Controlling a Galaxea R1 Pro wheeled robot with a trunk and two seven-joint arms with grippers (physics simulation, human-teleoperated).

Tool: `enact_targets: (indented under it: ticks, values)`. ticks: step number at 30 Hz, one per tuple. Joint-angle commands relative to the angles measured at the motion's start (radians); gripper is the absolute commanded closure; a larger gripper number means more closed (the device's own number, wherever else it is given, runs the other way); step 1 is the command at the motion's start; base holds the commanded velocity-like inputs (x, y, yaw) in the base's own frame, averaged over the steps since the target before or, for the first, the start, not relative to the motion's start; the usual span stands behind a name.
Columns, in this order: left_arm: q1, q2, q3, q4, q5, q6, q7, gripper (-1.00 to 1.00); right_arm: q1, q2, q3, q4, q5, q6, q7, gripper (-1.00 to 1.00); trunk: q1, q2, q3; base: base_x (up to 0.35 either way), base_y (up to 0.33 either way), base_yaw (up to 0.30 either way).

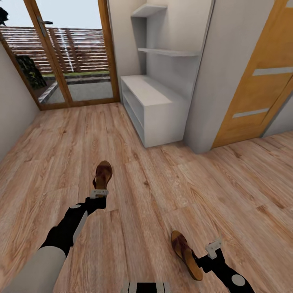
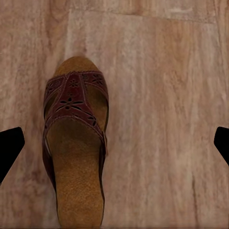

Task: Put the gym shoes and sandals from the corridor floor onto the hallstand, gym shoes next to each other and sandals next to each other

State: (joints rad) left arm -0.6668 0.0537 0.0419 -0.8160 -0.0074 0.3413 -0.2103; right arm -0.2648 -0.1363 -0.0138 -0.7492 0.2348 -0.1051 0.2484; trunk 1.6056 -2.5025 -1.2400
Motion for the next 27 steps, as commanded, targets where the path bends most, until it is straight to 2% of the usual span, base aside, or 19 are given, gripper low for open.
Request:
enact_targets:
  ticks: [1, 7, 27]
  values:
    - [0.002, 0.0, 0.003, -0.029, -0.005, 0.027, -0.008, 1.0, 0.0, 0.0, -0.001, 0.0, 0.008, -0.004, 0.003, -1.0, 0.0, -0.001, -0.006, 0.0, 0.0, 0.0]
    - [0.008, 0.005, 0.004, -0.07, -0.005, 0.056, -0.009, 1.0, 0.0, 0.001, -0.001, 0.001, 0.008, -0.004, 0.003, -1.0, 0.003, -0.002, -0.039, 0.0, 0.0, 0.0]
    - [0.012, 0.008, 0.009, -0.077, -0.005, 0.059, -0.009, 1.0, 0.0, 0.002, -0.002, -0.005, 0.008, -0.004, 0.003, -1.0, 0.012, -0.007, -0.148, 0.0, 0.0, 0.0]
